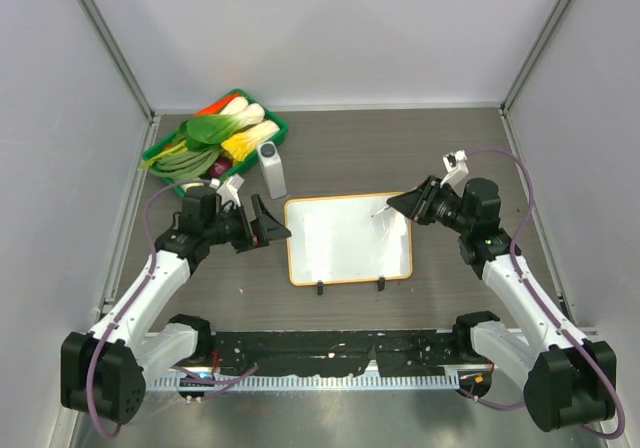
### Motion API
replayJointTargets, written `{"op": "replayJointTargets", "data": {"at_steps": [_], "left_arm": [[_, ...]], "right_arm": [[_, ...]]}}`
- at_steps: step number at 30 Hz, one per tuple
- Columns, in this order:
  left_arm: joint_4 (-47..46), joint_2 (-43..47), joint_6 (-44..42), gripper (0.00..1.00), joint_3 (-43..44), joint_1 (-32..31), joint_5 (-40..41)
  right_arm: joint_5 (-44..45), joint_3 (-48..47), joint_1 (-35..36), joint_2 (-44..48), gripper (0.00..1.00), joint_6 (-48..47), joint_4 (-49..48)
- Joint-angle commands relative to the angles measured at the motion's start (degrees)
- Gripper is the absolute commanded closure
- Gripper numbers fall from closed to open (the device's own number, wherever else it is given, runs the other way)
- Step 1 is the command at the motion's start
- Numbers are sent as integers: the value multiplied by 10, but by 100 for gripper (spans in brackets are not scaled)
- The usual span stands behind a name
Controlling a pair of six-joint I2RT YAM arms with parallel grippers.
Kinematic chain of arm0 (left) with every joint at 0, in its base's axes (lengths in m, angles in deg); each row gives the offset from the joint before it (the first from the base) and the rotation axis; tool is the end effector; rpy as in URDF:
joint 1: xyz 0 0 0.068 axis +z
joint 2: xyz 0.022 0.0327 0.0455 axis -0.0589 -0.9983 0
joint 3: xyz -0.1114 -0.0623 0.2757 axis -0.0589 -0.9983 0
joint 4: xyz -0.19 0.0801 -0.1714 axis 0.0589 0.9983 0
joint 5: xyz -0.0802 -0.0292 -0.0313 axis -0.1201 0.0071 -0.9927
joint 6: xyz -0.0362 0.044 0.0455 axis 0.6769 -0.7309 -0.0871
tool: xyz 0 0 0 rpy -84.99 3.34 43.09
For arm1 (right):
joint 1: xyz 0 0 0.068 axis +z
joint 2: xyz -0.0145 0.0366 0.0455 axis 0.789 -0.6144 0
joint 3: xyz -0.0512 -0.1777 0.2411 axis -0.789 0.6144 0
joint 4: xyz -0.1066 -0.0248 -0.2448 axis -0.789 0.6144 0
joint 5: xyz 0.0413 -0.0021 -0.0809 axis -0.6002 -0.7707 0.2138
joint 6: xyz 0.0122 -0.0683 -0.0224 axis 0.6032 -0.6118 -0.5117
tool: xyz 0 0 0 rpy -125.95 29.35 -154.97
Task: Write a sentence on the whiteboard
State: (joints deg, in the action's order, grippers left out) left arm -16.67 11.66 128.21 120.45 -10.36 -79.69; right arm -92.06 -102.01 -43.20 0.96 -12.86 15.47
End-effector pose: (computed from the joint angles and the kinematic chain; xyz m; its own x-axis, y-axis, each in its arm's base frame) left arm 0.1987 -0.0853 0.2566 -0.8714 -0.3177 -0.3738 0.1118 0.6134 -0.7819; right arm 0.2143 0.0677 0.2918 -0.5937 0.4064 -0.6945 -0.3800 0.6193 0.6871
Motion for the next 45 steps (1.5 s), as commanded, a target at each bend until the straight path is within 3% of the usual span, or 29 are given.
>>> {"op": "replayJointTargets", "data": {"at_steps": [1, 9, 17, 26, 31, 35, 45], "left_arm": [[-45, 7, 5, 0, -8, 2, -3], [-130, -18, 40, 0, -56, -1, 2], [-149, -35, 33, 0, -66, -3, -3], [-179, -31, 50, 1, -80, -4, -9], [-254, -21, 69, 2, -105, -3, -15], [-391, -35, 114, 2, -148, -3, -46], [-559, -138, 127, 12, -160, -4, -58]], "right_arm": [[-5, 20, 0, 5, 99, 1, -51], [2, 24, -1, -6, 99, -21, -47], [17, 25, 3, -10, 99, -32, -46], [107, 12, 82, -3, 99, -56, -34], [124, 0, 102, -6, 99, -58, -34], [121, 1, 109, -11, 99, -50, -41], [110, -1, 126, -8, 99, -40, -53]]}}
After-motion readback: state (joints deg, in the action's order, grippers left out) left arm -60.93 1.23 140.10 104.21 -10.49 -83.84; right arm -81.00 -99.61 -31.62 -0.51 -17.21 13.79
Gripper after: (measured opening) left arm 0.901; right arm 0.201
